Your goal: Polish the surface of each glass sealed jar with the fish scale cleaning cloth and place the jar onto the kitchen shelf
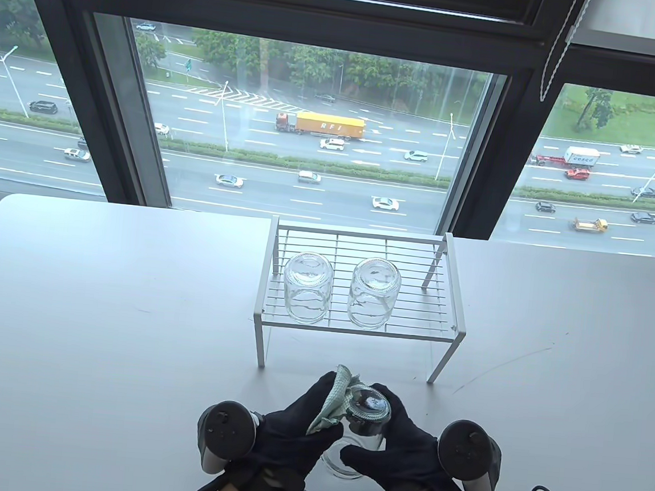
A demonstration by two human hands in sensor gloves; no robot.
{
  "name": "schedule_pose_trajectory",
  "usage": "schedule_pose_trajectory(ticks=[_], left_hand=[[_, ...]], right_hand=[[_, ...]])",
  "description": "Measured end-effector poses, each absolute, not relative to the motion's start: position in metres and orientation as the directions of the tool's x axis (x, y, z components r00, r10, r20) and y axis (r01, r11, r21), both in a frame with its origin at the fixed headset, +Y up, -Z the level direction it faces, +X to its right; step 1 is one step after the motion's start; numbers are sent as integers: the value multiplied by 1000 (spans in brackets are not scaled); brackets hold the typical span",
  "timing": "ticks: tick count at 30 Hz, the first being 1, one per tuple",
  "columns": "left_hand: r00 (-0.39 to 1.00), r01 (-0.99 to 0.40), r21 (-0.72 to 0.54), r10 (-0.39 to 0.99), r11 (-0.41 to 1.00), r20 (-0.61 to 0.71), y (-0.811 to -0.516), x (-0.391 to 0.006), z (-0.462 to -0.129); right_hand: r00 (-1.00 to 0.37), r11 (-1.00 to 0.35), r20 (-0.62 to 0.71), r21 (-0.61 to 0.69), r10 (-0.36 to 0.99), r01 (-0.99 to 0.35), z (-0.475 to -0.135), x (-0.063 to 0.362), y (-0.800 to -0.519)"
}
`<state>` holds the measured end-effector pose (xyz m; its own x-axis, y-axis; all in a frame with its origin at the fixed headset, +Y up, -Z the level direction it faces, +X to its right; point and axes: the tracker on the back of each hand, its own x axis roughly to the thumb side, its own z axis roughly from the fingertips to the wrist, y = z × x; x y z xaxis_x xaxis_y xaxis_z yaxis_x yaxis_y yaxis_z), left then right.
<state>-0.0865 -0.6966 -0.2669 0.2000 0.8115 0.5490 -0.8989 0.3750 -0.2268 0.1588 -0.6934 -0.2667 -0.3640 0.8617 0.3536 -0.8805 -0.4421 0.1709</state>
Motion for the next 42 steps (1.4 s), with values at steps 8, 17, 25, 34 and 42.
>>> schedule_pose_trajectory(ticks=[8, 17, 25, 34, 42], left_hand=[[378, -830, -175, 763, 530, 524, -693, -92, -271], [520, -728, -173, 699, 663, 491, -702, -104, -285], [544, -713, -212, 718, 669, 434, -709, -117, -296], [579, -664, -246, 694, 706, 427, -712, -116, -298], [595, -631, -252, 666, 734, 450, -711, -111, -295]], right_hand=[[-431, -486, 361, 72, 827, -871, -270, 174, -688], [-472, -487, 355, -53, 807, -872, -272, 195, -678], [-580, -570, 346, -142, 738, -810, -285, 215, -663], [-619, -591, 355, -199, 700, -782, -319, 228, -638], [-600, -562, 312, -210, 737, -800, -361, 234, -617]])
